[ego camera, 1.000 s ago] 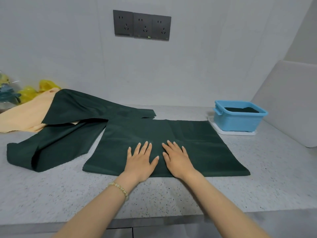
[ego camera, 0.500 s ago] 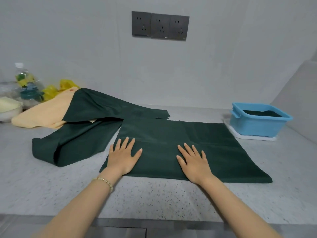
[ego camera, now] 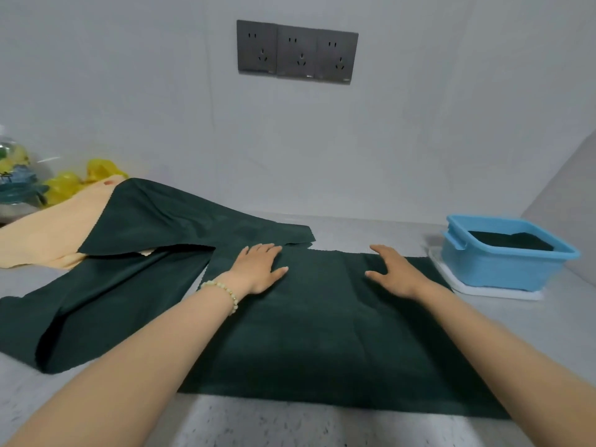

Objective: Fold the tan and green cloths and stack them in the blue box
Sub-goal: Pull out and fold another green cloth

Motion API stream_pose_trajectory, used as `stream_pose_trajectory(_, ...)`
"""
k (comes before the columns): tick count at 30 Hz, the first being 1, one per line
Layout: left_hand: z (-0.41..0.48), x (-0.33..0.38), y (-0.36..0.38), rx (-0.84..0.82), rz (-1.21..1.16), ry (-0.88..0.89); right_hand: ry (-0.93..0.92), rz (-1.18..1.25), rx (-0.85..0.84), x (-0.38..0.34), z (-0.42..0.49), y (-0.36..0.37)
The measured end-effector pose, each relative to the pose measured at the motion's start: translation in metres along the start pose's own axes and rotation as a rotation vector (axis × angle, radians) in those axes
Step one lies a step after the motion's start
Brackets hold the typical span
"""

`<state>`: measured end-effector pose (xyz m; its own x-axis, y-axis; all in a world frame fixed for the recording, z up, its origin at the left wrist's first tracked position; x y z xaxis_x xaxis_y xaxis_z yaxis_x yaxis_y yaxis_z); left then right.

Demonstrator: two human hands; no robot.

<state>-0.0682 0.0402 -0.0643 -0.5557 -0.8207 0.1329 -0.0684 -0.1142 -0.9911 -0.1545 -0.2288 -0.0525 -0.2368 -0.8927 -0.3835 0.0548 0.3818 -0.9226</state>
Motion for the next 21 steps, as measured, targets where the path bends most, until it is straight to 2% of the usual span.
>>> stream_pose_trajectory(6,0.045,-0.015,0.011,-0.029,0.057,-0.045,0.071,-0.111,-0.036,0.028,0.046,0.000)
stream_pose_trajectory(10,0.063,-0.027,0.009,0.023,0.107,-0.063,0.103,-0.218,-0.035,0.038,0.065,0.003)
stream_pose_trajectory(14,0.068,-0.032,0.002,0.112,0.128,0.005,0.040,-0.317,0.007,0.041,0.070,0.000)
stream_pose_trajectory(17,0.060,-0.030,-0.007,0.213,0.129,0.102,-0.072,-0.385,0.065,0.042,0.063,-0.004)
stream_pose_trajectory(21,0.030,-0.027,-0.021,0.377,0.075,0.263,-0.210,-0.258,0.218,0.041,0.034,-0.016)
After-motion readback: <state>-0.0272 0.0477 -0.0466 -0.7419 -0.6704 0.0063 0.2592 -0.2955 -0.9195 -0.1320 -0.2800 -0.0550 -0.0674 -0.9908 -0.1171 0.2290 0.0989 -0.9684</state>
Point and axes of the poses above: each hand's wrist, its own z-axis towards the middle knuckle, its own y-axis out of the palm, x = y × z, the point moved 2 cm from there along z, towards the middle knuckle, and after that the axes turned 5 degrees about y, right-handed, at the moved point
